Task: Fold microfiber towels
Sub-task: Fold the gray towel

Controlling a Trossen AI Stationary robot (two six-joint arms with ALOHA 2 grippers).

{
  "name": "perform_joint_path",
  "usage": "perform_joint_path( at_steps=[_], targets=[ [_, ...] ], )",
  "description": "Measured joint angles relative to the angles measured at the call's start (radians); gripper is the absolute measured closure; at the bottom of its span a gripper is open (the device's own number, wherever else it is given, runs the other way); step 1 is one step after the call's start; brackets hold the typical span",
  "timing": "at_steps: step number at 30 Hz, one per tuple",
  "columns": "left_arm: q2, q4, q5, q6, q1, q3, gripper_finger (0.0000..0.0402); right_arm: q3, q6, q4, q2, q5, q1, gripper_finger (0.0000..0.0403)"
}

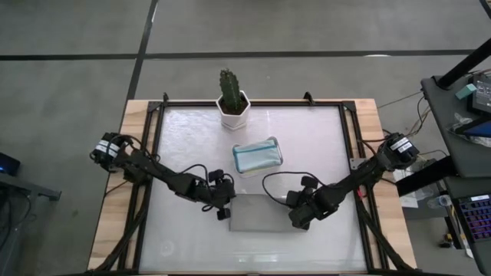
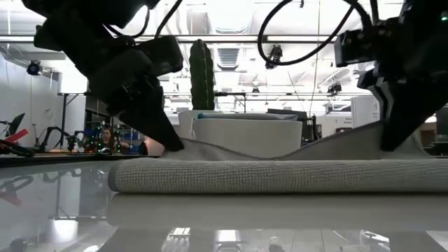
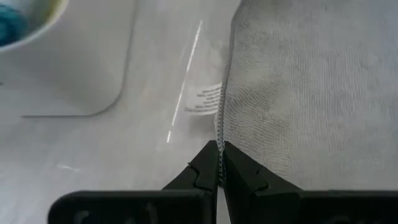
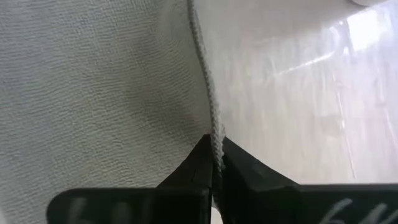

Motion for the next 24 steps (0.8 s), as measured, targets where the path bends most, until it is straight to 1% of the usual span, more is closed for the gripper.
perform_joint_path(
  at_steps=[8, 12, 19, 22, 24],
  targets=[
    [0.000, 0.000, -0.015, -0.008, 0.002, -0.002, 0.0402, -0.003, 0.000, -0.013, 0.008, 0.008, -0.019, 0.0394],
    [0.000, 0.000, -0.025, -0.009, 0.002, -0.002, 0.0402, -0.003, 0.010, -0.045, 0.008, -0.014, -0.019, 0.0394],
    [0.000, 0.001, -0.025, -0.010, 0.006, -0.002, 0.0402, -0.003, 0.040, -0.048, 0.008, -0.017, -0.019, 0.0394],
    [0.000, 0.002, -0.025, -0.015, 0.006, -0.002, 0.0401, -0.003, 0.055, -0.049, 0.008, -0.018, -0.020, 0.0388],
    [0.000, 0.002, -0.025, -0.023, 0.006, -0.002, 0.0397, -0.003, 0.061, -0.054, 0.008, -0.019, -0.020, 0.0376]
  ],
)
